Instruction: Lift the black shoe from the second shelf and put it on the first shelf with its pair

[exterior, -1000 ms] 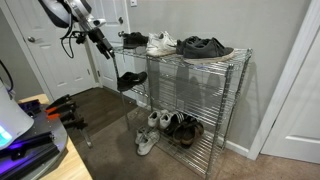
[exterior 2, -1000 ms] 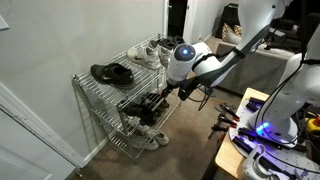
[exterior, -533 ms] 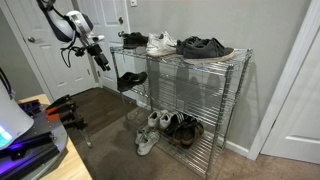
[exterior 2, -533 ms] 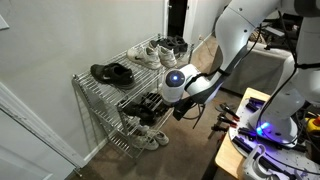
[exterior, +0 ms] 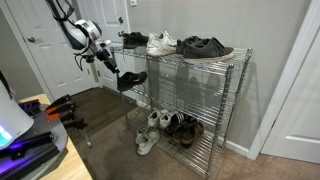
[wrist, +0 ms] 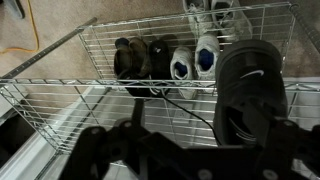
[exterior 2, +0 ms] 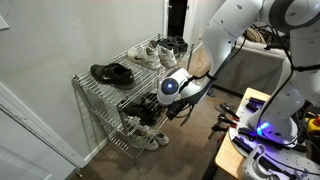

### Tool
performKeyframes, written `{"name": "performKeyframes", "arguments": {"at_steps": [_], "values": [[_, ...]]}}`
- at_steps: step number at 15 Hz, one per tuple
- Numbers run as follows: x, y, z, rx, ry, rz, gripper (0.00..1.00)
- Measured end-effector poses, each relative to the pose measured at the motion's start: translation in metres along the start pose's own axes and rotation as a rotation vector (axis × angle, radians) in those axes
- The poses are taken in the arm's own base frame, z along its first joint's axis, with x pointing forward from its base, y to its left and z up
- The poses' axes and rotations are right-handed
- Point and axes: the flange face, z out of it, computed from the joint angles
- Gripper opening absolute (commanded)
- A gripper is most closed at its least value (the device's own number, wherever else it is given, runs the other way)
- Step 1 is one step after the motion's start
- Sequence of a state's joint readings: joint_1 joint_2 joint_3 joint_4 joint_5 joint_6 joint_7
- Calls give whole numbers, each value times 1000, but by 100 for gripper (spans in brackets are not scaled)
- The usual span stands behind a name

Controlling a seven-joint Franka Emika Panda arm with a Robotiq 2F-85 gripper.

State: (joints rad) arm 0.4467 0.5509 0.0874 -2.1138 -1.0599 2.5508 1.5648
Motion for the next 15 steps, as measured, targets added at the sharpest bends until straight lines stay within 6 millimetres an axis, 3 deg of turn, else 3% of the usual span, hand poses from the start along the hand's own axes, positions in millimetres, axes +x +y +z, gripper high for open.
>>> {"name": "performKeyframes", "arguments": {"at_steps": [8,15], "values": [[-1,-6,10,-10,-5,19,100],[-6,-45,41,-43,48,276,100]]}}
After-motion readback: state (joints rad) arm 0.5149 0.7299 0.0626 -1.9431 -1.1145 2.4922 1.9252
